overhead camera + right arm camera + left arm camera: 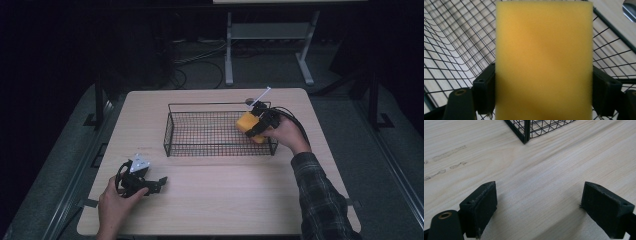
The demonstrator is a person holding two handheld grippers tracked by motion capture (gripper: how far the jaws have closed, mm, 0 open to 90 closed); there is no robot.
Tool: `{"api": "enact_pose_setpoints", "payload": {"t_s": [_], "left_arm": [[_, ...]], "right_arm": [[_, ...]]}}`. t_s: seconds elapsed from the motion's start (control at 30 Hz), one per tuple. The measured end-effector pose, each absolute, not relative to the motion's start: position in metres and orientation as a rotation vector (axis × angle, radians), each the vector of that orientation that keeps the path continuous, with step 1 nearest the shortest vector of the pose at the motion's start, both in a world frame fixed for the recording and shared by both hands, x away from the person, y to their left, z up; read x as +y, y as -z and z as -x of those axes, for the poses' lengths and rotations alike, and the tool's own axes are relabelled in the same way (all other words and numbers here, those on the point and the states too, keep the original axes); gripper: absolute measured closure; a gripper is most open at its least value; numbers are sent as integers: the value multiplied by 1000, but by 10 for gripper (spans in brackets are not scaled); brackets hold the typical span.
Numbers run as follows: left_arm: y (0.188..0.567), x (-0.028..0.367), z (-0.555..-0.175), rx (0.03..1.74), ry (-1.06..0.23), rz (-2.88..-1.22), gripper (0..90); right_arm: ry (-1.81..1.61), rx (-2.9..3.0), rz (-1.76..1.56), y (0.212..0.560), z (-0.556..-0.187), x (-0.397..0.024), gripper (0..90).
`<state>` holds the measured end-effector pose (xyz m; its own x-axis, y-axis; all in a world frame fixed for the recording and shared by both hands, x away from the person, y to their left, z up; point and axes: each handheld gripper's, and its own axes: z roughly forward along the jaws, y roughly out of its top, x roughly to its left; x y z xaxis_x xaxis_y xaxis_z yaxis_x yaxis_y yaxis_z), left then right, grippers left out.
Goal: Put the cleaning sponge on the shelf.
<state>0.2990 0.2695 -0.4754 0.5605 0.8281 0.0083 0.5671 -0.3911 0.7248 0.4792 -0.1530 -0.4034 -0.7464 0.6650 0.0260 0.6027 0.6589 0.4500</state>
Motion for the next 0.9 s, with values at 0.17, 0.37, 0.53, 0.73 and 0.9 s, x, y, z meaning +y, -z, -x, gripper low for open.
{"api": "enact_pose_setpoints", "payload": {"t_s": [0.17, 0.37, 0.53, 0.73, 0.9], "left_arm": [[475, 269, -299, 1114, -488, -2108, 125], [475, 269, -299, 1114, -488, -2108, 125], [475, 269, -299, 1114, -488, -2108, 125], [475, 269, -299, 1114, -488, -2108, 125], [475, 269, -299, 1114, -489, -2108, 125]], "right_arm": [[-641, 2749, -1045, 408, -480, -151, 222], [-614, 2770, -1028, 413, -480, -148, 221], [-609, 2784, -1041, 417, -480, -147, 221], [-599, 2792, -1036, 420, -479, -147, 221], [-575, 2800, -1027, 422, -479, -145, 219]]}}
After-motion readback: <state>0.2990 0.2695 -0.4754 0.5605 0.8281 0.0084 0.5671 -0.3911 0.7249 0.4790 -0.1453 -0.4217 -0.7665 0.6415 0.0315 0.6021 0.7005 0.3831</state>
